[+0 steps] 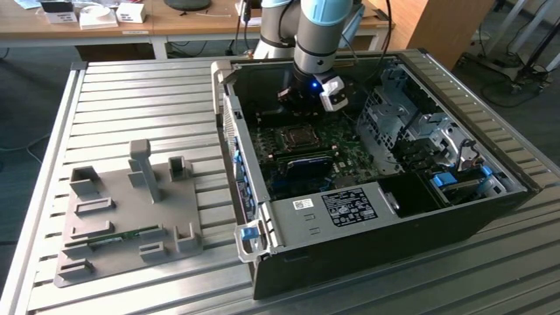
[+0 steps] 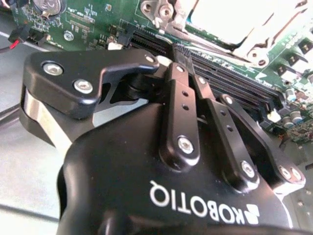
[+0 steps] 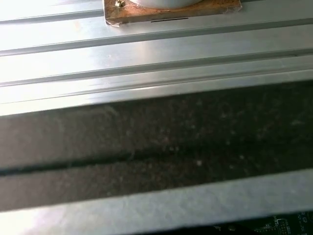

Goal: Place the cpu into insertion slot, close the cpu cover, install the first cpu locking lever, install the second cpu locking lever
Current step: 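Install the first cpu locking lever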

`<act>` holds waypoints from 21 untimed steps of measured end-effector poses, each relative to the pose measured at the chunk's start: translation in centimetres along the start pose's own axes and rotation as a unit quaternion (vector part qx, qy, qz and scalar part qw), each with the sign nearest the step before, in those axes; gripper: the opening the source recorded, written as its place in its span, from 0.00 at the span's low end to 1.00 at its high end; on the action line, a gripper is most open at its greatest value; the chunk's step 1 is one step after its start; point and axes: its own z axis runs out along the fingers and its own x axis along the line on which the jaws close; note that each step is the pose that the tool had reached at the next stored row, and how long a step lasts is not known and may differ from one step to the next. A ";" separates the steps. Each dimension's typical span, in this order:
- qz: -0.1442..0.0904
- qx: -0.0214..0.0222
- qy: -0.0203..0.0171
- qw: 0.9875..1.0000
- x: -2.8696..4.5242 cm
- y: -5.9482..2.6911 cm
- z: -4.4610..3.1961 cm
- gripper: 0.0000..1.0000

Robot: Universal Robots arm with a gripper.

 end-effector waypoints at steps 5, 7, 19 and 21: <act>0.000 0.000 0.000 1.000 0.00 0.01 0.00 0.11; 0.000 0.000 0.000 1.000 0.00 0.02 -0.08 0.11; 0.000 0.001 0.000 1.000 -0.11 0.04 -0.65 0.11; 0.000 0.002 -0.001 1.000 -0.12 0.03 -0.60 0.11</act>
